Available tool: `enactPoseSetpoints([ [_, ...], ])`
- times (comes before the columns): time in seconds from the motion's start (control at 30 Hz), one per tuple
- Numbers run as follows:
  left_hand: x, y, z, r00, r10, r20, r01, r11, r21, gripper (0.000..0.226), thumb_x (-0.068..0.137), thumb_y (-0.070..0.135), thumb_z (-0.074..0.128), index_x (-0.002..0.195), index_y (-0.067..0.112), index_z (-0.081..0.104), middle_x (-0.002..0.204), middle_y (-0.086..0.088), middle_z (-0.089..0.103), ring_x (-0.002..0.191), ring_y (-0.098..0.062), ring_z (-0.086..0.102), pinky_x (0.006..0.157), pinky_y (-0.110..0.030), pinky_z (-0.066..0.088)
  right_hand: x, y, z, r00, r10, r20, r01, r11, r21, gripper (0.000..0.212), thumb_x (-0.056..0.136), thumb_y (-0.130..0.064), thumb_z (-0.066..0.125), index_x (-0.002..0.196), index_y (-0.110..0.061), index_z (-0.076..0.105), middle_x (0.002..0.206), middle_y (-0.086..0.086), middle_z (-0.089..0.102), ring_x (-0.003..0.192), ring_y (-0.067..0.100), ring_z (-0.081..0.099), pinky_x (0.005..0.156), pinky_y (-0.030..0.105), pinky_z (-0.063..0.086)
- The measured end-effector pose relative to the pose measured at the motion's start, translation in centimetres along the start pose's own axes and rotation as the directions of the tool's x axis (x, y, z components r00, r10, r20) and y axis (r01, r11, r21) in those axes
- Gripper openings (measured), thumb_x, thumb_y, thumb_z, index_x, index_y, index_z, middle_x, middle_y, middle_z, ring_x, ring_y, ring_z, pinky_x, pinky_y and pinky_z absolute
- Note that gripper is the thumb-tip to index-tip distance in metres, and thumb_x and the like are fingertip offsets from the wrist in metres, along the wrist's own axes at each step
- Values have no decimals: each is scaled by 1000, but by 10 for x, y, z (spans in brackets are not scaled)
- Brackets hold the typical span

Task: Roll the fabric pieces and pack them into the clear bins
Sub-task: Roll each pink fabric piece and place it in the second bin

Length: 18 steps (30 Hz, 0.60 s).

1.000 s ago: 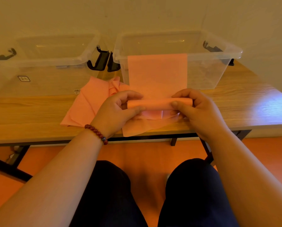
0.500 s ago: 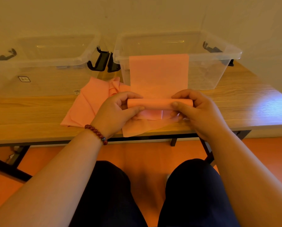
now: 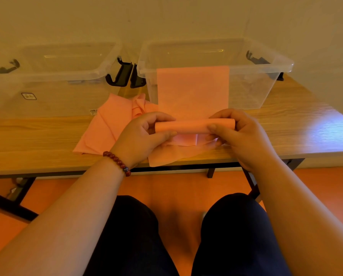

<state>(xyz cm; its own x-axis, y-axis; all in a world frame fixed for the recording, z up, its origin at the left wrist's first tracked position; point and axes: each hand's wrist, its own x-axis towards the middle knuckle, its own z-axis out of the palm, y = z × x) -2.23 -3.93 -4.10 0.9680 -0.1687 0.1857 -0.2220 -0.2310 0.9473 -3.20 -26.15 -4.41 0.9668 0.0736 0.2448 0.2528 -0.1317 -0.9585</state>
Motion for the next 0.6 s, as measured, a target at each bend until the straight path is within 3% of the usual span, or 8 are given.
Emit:
enactPoseSetpoints([
  [0.17,-1,2,1,1000,-1,-27,0,1000,-23,19,85,11,67,94,27,65,78,5,68,64,-1,66,60,-15,52,0,1,0,999,-2,41,3,1000,-26,32,78,-15,76,101,-33,63,90,-20,68,82,10,67,72,28,58],
  [0.27,-1,1,1,1000,-11,-14,10,998,-60,21,83,11,69,96,26,65,90,2,69,76,-5,69,65,-18,55,1,1,0,1000,0,13,0,999,-49,24,79,-14,75,93,-30,65,83,-24,68,73,6,66,70,24,57],
  [0.37,-1,1,0,1000,12,3,-12,1000,-20,32,79,10,73,100,32,64,100,10,65,85,2,64,71,-18,54,1,2,0,1000,6,-21,-6,1000,-3,14,85,-12,70,93,-22,66,78,-10,72,72,12,69,66,24,57],
  [0.5,-1,2,1,1000,2,0,-2,999,-41,29,82,6,70,98,30,65,90,9,67,77,1,66,67,-16,54,2,3,0,1000,12,-8,-12,1000,15,8,88,-13,66,93,-19,66,77,-6,72,69,15,69,66,27,56],
  [0.6,-2,3,2,999,24,-20,-25,999,-36,21,86,8,65,94,27,65,80,8,69,68,-2,67,62,-15,53,1,2,0,1000,17,19,-17,999,32,21,80,-18,72,98,-24,64,83,-11,72,77,15,70,71,32,59],
])
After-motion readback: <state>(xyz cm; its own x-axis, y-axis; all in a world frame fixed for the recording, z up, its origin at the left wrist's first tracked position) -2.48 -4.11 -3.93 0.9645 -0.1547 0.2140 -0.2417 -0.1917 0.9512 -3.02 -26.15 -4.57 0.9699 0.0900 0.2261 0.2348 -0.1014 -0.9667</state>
